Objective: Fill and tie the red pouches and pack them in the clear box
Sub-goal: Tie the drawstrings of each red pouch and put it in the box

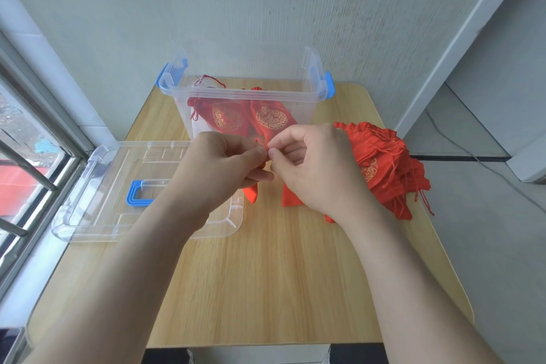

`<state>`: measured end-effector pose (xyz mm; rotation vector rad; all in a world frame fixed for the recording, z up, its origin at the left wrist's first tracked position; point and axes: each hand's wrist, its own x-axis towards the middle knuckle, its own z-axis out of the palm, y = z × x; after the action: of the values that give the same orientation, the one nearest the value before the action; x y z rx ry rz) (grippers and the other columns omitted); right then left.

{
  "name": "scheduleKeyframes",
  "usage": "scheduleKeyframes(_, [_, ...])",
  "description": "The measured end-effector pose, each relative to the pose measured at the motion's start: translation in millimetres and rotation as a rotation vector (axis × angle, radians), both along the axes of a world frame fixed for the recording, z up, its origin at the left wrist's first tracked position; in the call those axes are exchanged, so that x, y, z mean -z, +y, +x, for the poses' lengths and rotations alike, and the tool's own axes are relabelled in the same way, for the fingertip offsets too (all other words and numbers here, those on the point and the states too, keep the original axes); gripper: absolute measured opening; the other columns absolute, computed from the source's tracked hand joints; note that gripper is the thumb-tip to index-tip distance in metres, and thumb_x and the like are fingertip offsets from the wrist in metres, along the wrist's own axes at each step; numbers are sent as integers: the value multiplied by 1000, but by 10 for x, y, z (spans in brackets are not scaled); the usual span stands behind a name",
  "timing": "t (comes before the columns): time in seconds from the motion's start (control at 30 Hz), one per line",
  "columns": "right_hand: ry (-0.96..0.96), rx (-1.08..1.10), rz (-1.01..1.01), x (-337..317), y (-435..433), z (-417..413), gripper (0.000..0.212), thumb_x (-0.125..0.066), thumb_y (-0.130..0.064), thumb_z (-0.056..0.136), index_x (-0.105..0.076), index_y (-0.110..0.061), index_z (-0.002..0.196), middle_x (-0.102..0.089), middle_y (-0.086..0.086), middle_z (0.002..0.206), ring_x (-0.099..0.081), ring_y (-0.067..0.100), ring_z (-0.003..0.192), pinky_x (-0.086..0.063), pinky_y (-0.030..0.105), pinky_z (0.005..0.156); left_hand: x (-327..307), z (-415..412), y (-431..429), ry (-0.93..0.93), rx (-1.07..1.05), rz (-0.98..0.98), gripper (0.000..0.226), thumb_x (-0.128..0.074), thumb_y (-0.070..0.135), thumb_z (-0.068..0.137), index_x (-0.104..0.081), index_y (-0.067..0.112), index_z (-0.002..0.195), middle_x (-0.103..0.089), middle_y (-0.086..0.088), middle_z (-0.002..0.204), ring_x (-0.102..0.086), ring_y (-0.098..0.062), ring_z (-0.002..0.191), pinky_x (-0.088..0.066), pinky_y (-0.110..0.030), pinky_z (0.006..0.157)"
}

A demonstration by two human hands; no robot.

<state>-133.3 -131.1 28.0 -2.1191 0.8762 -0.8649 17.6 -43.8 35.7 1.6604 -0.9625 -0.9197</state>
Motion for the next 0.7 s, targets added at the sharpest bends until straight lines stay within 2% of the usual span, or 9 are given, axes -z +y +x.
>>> scheduleKeyframes(0.07, [-13, 23, -32, -5, 26, 6, 8, -77, -5, 85, -79, -13, 83, -76, -9, 67, -73, 1, 61, -63, 27, 66, -7, -19, -7, 23, 13, 3, 23, -65, 14, 101, -79, -1, 90, -80, -17, 83, -77, -43, 86, -62, -55, 92])
scheduleKeyframes(0.17, [-31, 32, -83, -14, 26, -12, 7, -79, -7, 81, -78, -13, 79, -74, -10, 63, -73, 1, 59, -62, 28, 63, -17, -15, -12, 59, 48, 5, 25, -62, 11, 102, -79, -3, 89, -79, -21, 85, -76, -48, 86, -63, -54, 92])
scheduleKeyframes(0.33, [-20, -2, -60, -8, 0, -39, 7, -80, -10, 90, -80, -13, 83, -75, -13, 67, -73, -2, 61, -61, 19, 64, 14, 28, -10, 90, 54, 11, 26, -69, 23, 101, -81, 1, 95, -80, -19, 89, -78, -41, 90, -63, -49, 93])
scheduleKeyframes(0.47, [44, -41, -68, -14, -14, -61, 7, -77, -10, 92, -80, -14, 88, -76, -15, 74, -74, 0, 68, -63, 24, 71, 63, 46, -4, 101, 22, -19, 28, -69, 23, 102, -79, -3, 97, -79, -22, 89, -80, -33, 83, -64, -48, 91])
scheduleKeyframes(0.63, [-4, 25, -102, -39, 36, -62, 10, -81, -7, 78, -76, -15, 75, -73, -13, 63, -72, -1, 59, -62, 23, 62, 72, 31, -7, 120, 68, -28, 31, -63, 21, 106, -74, -7, 100, -79, -24, 90, -78, -45, 86, -63, -50, 93])
scheduleKeyframes(0.7, [-23, 24, -90, -35, 37, -54, 11, -83, -8, 76, -76, -15, 80, -73, -11, 66, -72, 1, 60, -62, 24, 62, 74, 34, -14, 133, 67, -39, 33, -63, 21, 106, -73, -10, 99, -77, -27, 90, -77, -47, 84, -62, -51, 94])
